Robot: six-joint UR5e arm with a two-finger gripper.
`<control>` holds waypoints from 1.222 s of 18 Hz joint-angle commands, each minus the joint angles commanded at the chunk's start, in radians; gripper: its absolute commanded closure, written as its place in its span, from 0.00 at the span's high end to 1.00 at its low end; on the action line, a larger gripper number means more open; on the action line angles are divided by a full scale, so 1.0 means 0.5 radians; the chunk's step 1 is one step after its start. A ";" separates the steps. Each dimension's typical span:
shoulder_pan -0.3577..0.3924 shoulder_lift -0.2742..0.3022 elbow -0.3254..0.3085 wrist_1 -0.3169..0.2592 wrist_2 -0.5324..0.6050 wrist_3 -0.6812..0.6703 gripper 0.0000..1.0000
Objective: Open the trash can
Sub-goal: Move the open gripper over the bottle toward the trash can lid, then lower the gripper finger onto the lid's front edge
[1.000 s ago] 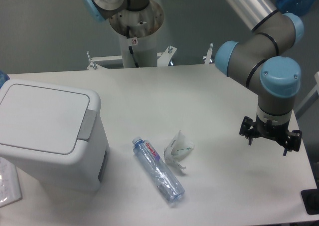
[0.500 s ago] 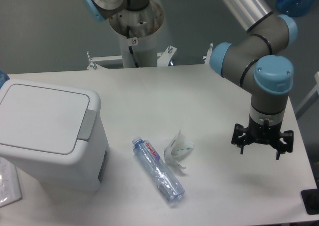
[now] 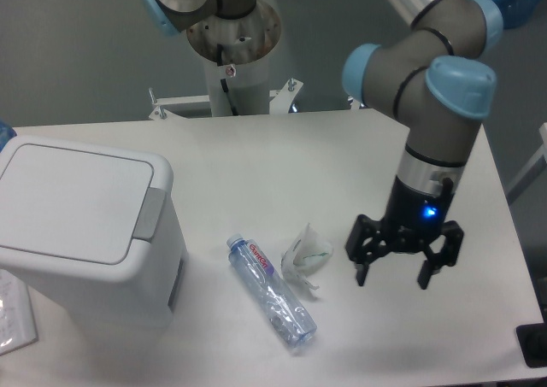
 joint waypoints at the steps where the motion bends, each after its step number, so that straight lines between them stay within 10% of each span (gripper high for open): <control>1: -0.046 0.046 -0.024 0.000 0.000 -0.046 1.00; 11: -0.390 0.381 -0.279 0.006 0.000 -0.200 1.00; 22: -0.451 0.402 -0.353 0.015 0.021 -0.203 1.00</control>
